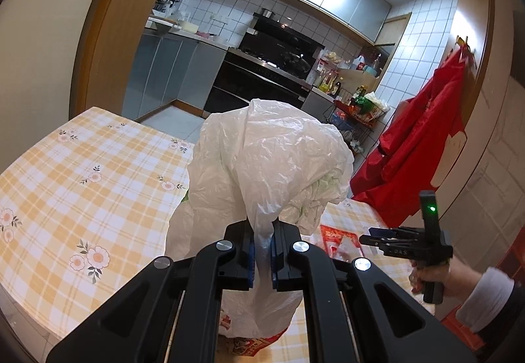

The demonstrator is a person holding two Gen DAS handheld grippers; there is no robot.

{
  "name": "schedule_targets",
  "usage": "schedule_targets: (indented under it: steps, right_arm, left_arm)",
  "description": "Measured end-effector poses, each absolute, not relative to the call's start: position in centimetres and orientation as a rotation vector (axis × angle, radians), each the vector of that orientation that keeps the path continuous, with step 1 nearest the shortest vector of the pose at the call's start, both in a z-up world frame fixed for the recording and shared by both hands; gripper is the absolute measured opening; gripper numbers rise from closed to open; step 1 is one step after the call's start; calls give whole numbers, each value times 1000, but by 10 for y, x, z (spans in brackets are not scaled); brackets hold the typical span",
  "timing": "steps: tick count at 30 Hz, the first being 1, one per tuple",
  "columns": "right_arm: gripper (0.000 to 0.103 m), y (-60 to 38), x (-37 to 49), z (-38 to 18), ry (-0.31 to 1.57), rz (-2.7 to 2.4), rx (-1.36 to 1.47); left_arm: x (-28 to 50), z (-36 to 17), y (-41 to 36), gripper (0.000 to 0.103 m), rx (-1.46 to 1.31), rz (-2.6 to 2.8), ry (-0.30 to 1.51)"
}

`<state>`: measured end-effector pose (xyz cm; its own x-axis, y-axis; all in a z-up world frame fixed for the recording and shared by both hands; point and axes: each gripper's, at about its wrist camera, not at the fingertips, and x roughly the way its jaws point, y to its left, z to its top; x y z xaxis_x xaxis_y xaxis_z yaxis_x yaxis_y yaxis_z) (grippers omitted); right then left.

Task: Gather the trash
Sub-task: 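Grasp the clear round plastic lid with the right tool while the left tool holds the bag, then carry both items over the brown bin and open both tools to drop them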

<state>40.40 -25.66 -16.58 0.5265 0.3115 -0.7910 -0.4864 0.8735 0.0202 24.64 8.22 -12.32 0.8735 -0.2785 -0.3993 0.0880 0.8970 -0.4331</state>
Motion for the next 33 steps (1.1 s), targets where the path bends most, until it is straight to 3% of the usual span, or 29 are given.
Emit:
schedule_targets:
  steps: [15, 33]
  right_arm:
    - [47, -237, 286, -87, 664, 641, -12]
    - [47, -236, 141, -58, 529, 633, 119]
  left_arm:
    - [203, -55, 84, 7, -393, -287, 402]
    - [85, -97, 43, 7, -206, -485, 602]
